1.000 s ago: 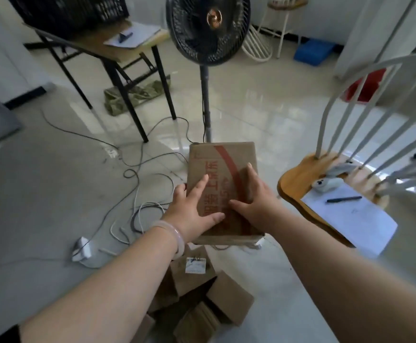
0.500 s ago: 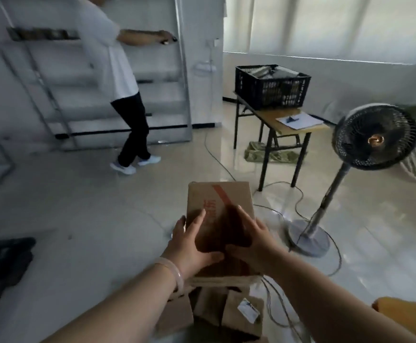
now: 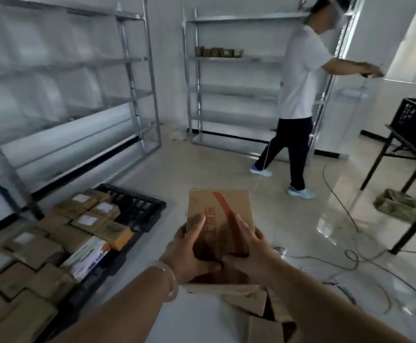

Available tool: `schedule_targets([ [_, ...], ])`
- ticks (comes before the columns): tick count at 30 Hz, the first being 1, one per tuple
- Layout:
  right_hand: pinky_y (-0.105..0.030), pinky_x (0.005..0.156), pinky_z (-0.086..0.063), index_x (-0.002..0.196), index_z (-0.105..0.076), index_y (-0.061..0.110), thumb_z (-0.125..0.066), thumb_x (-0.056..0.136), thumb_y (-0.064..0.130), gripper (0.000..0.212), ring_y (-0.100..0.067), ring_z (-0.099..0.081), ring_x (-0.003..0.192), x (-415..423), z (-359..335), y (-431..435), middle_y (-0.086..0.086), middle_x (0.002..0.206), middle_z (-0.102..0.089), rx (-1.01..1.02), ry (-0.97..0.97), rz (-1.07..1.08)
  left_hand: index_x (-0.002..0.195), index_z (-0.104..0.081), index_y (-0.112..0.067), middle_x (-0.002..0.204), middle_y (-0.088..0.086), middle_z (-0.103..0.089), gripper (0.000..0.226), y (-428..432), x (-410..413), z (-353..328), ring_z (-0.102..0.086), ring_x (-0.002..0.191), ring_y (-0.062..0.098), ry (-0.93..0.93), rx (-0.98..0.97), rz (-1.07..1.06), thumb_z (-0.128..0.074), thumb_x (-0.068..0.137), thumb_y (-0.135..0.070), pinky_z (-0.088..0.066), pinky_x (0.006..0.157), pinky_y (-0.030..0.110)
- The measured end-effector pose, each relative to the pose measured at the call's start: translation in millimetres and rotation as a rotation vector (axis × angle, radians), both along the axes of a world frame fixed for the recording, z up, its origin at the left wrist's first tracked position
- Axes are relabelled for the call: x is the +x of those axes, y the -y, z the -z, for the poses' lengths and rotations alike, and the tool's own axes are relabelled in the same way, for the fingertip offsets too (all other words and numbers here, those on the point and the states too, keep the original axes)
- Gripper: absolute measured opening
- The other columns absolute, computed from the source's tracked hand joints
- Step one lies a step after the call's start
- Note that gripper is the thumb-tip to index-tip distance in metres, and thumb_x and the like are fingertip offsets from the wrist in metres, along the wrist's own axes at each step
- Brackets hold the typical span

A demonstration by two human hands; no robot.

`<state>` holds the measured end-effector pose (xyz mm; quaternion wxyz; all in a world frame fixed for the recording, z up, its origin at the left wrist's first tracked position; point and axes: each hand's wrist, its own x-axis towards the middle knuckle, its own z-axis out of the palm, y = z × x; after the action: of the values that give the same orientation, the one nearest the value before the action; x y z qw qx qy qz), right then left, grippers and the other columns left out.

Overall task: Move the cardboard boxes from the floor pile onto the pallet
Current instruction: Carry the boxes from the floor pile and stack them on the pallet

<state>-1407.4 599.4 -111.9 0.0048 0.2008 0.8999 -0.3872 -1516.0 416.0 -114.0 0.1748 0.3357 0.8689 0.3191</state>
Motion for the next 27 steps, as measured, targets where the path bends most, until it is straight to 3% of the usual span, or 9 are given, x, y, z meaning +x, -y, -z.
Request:
schedule_targets([
  [3, -0.029, 0.098, -0.043, 0.148, 0.008, 0.058, -0.076, 0.076, 0.054, 0.11, -0.022, -0.037, 0.134, -65.2, 5.8, 56.7, 0.011, 0.154, -0.011, -0.022, -0.001, -0.072, 0.152, 0.008, -0.045, 0.16, -0.002, -0.004, 0.127, 64.9, -50.4, 5.4, -0.019, 0.146, 0.025, -0.014, -0.035, -0.072, -0.084, 0.065, -0.055, -0.025, 0.118, 0.039],
  [6, -0.031, 0.104, -0.042, 0.147, 0.005, 0.059, -0.077, 0.076, 0.054, 0.108, -0.023, -0.035, 0.136, -125.5, 8.5, 103.1, 0.008, 0.156, -0.01, -0.017, -0.018, -0.153, 0.146, 0.016, -0.051, 0.159, -0.004, 0.006, 0.131, 118.6, -95.7, 10.5, -0.014, 0.147, 0.028, -0.019, -0.05, -0.138, -0.085, 0.062, -0.055, -0.024, 0.119, 0.045],
  [12, -0.032, 0.101, -0.042, 0.149, 0.003, 0.058, -0.076, 0.074, 0.058, 0.108, -0.025, -0.032, 0.139, -220.3, 12.7, 150.7, 0.006, 0.159, -0.007, 0.002, 0.002, -0.253, 0.143, 0.016, -0.055, 0.159, 0.001, -0.003, 0.13, 172.5, -173.6, 13.8, -0.018, 0.146, 0.032, 0.036, -0.093, -0.246, -0.084, 0.06, -0.062, -0.026, 0.118, 0.045],
  [19, -0.028, 0.096, -0.039, 0.151, 0.002, 0.053, -0.078, 0.071, 0.062, 0.114, -0.024, -0.03, 0.14, -315.4, 34.0, 131.2, 0.009, 0.16, -0.003, -0.043, 0.052, -0.31, 0.149, 0.014, -0.048, 0.16, 0.0, -0.001, 0.131, 156.7, -256.5, 35.5, -0.018, 0.146, 0.031, 0.094, -0.109, -0.282, -0.082, 0.061, -0.063, -0.026, 0.118, 0.043],
  [23, -0.032, 0.105, -0.038, 0.154, -0.002, 0.047, -0.079, 0.074, 0.056, 0.112, -0.022, -0.029, 0.142, -388.4, 37.4, 99.9, 0.006, 0.16, -0.005, -0.056, 0.047, -0.352, 0.148, 0.016, -0.05, 0.161, -0.001, 0.006, 0.132, 128.2, -320.8, 40.0, -0.013, 0.147, 0.032, 0.149, -0.121, -0.325, -0.082, 0.061, -0.062, -0.026, 0.118, 0.047],
  [27, -0.035, 0.11, -0.035, 0.154, -0.003, 0.047, -0.079, 0.076, 0.054, 0.109, -0.022, -0.028, 0.143, -466.8, 29.0, 58.2, 0.004, 0.161, -0.009, -0.04, 0.033, -0.423, 0.148, 0.014, -0.052, 0.161, -0.003, 0.006, 0.13, 89.1, -385.5, 34.1, -0.017, 0.147, 0.03, 0.161, -0.112, -0.405, -0.083, 0.062, -0.061, -0.028, 0.117, 0.042],
])
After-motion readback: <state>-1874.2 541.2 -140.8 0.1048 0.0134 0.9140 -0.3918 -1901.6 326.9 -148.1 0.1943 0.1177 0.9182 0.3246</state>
